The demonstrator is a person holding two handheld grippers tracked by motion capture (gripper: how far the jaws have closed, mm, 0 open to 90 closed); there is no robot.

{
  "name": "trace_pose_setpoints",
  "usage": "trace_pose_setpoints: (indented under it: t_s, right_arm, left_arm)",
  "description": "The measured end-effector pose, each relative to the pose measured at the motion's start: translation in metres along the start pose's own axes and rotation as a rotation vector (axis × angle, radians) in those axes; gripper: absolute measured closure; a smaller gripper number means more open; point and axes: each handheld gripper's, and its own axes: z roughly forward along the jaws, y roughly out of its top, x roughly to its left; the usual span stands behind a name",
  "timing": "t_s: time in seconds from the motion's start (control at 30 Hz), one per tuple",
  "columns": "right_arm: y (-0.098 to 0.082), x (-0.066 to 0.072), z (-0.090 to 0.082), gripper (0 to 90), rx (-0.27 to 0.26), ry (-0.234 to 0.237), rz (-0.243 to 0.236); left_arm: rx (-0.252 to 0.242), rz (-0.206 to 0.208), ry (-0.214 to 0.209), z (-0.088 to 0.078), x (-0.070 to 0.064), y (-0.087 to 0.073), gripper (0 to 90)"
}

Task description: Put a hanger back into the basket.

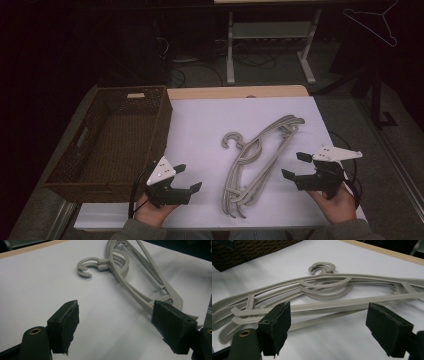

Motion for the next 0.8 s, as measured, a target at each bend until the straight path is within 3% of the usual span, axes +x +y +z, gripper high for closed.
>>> trace_pose_setpoints:
  t_s: [0.1, 0.23, 0.27, 0.3, 0.33, 0.37, 0.43, 0.47, 0.5, 0.63, 0.67, 0.8]
  right_arm:
    - [0.005, -0.004, 0.001, 21.8, 0.005, -0.006, 0.009]
    - [0.013, -0.023, 0.008, 27.7, 0.051, -0.027, 0.1]
    - [0.013, -0.023, 0.008, 27.7, 0.051, -0.027, 0.1]
    - [0.014, -0.026, 0.01, 27.7, 0.065, -0.031, 0.128]
    - [0.017, -0.035, 0.017, 30.0, 0.098, -0.043, 0.188]
    - [0.017, -0.035, 0.017, 30.0, 0.098, -0.043, 0.188]
    - [0.022, -0.045, 0.028, 31.5, 0.133, -0.068, 0.251]
    - [0.022, -0.045, 0.028, 31.5, 0.133, -0.068, 0.251]
    - [0.025, -0.05, 0.036, 32.5, 0.161, -0.091, 0.295]
    - [0.029, -0.056, 0.047, 32.7, 0.171, -0.114, 0.333]
    - [0.03, -0.059, 0.054, 31.6, 0.194, -0.137, 0.351]
    - [0.033, -0.064, 0.063, 30.5, 0.227, -0.161, 0.416]
  left_arm:
    - [0.002, 0.004, -0.008, 0.003, 0.0, 0.006, 22.0]
    - [0.01, 0.003, -0.026, 0.012, -0.002, 0.012, 22.2]
    - [0.01, 0.003, -0.026, 0.012, -0.002, 0.012, 22.2]
    - [0.013, 0.011, -0.028, 0.015, -0.002, 0.014, 22.2]
    - [0.014, 0.014, -0.031, 0.017, -0.002, 0.015, 22.2]
    - [0.014, 0.016, -0.033, 0.018, -0.002, 0.017, 22.2]
    - [0.02, 0.026, -0.038, 0.021, -0.002, 0.02, 22.2]
    - [0.02, 0.025, -0.039, 0.023, -0.002, 0.021, 22.2]
    - [0.021, 0.026, -0.041, 0.025, -0.001, 0.023, 22.2]
    - [0.033, 0.022, -0.053, 0.035, 0.0, 0.028, 22.2]
    - [0.044, 0.028, -0.06, 0.04, 0.001, 0.03, 22.2]
    - [0.044, 0.024, -0.068, 0.047, 0.0, 0.031, 22.2]
